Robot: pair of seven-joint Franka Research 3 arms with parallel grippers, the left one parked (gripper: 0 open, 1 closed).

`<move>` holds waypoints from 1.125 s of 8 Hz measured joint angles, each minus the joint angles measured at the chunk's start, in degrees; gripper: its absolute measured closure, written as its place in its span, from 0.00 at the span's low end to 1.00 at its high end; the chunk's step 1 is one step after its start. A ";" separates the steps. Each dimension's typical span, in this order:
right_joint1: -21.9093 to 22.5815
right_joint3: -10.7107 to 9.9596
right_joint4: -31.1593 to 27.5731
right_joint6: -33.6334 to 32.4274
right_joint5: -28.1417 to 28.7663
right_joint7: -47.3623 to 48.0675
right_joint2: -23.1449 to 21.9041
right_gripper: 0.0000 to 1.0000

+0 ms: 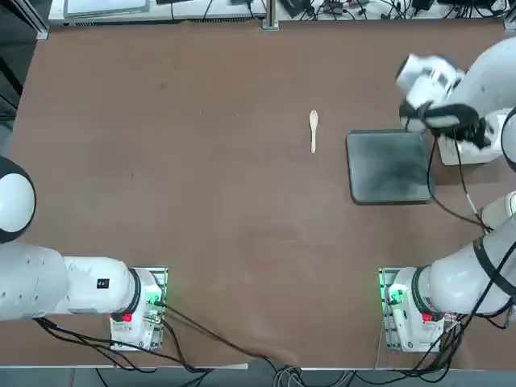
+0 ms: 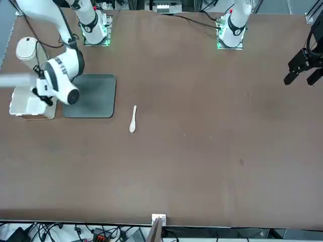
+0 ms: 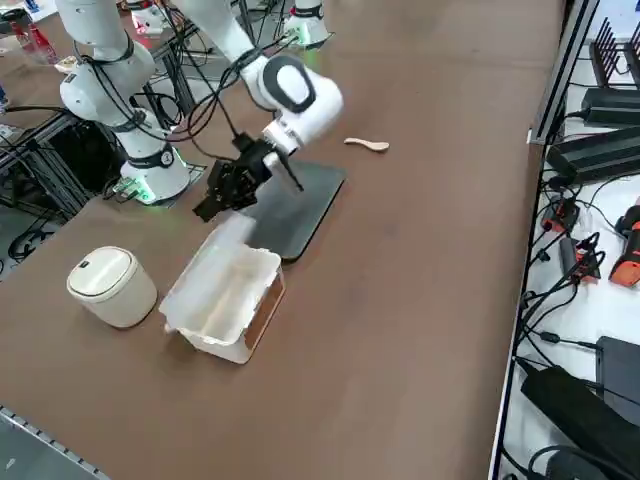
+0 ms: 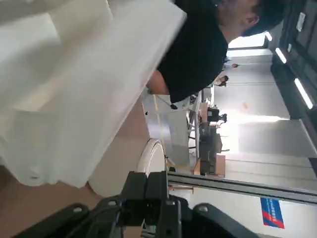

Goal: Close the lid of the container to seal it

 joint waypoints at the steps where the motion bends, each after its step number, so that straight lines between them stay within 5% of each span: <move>1: 0.00 -0.03 6.28 -1.44 2.01 -5.62 -0.02 0.98; 4: -2.03 -0.69 16.59 2.72 9.38 -17.72 -1.51 0.98; 7: -12.69 -1.33 16.38 18.18 24.85 -43.24 -8.35 0.98; 9: -18.23 -1.53 11.91 28.06 28.99 -53.71 -11.86 0.98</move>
